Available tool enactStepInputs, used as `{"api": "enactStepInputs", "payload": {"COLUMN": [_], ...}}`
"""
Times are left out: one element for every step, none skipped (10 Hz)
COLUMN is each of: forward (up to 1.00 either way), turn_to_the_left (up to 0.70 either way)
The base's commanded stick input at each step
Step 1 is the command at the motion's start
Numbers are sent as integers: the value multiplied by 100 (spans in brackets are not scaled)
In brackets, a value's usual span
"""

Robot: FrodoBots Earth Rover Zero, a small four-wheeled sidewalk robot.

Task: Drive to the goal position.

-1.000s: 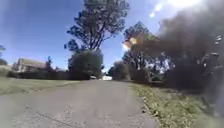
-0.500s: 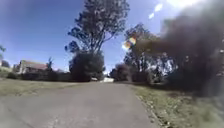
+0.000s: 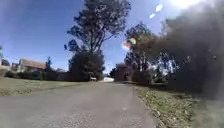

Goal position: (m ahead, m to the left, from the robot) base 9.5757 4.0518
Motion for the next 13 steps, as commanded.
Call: {"api": "enactStepInputs", "payload": {"forward": [22, 0, 0, 0, 0, 0, 0, 0, 0, 0, 10, 35, 60], "turn_to_the_left": [0, 0, 0, 0, 0, 0, 0, 0, 0, 0, 0, 0, 0]}}
